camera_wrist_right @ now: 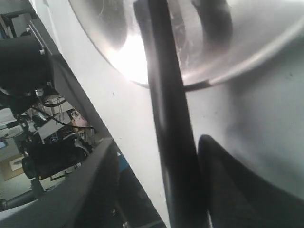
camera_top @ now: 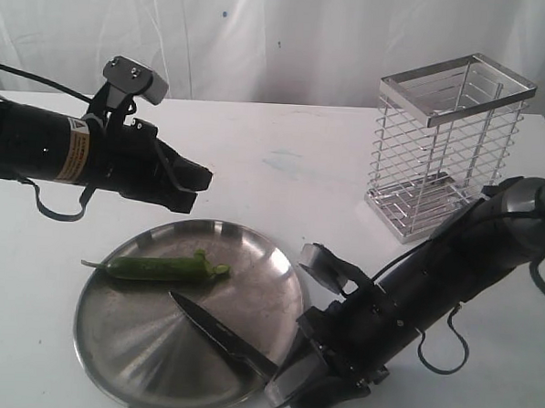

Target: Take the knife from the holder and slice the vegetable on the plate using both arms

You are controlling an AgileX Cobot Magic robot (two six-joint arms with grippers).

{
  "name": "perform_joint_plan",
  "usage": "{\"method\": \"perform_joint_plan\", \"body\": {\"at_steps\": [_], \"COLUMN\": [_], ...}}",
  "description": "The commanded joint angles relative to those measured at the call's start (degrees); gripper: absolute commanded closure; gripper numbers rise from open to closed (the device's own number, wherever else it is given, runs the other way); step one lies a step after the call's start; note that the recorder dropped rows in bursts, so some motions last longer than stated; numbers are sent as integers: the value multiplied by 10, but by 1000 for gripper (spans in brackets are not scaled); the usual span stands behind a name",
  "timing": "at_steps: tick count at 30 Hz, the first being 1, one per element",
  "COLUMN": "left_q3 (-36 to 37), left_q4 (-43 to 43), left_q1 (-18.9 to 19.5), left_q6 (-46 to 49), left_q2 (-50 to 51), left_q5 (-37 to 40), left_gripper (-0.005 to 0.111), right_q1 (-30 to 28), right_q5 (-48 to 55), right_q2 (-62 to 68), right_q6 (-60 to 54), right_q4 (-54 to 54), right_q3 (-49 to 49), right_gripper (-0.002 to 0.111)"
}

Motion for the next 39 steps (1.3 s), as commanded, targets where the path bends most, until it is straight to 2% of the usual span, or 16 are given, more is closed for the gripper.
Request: {"method": "perform_joint_plan", "body": {"at_steps": [1, 6, 12, 23, 32, 39], "left_q3": [3, 3, 3, 3, 3, 3], "left_q4": [4, 4, 4, 3, -26, -40], "left_q1": [-3, -3, -3, -3, -3, -3], "left_q6": [-2, -2, -2, 0, 11, 15], "left_q2": [-1, -1, -1, -1, -1, -1], "left_q5": [0, 0, 1, 15, 19, 21], "left_gripper": [107, 107, 107, 107, 107, 107], "right_q1": [0, 0, 0, 0, 0, 20], "right_q5": [-9, -6, 15, 17, -29, -93], "right_q2": [27, 26, 26, -7, -103, -188], "right_q6": [12, 34, 43, 43, 110, 221], "right_q4": [-6, -11, -14, -36, -157, -303], "right_q3": [1, 1, 1, -2, -36, -38], "right_gripper": [78, 98, 105, 106, 106, 108]}}
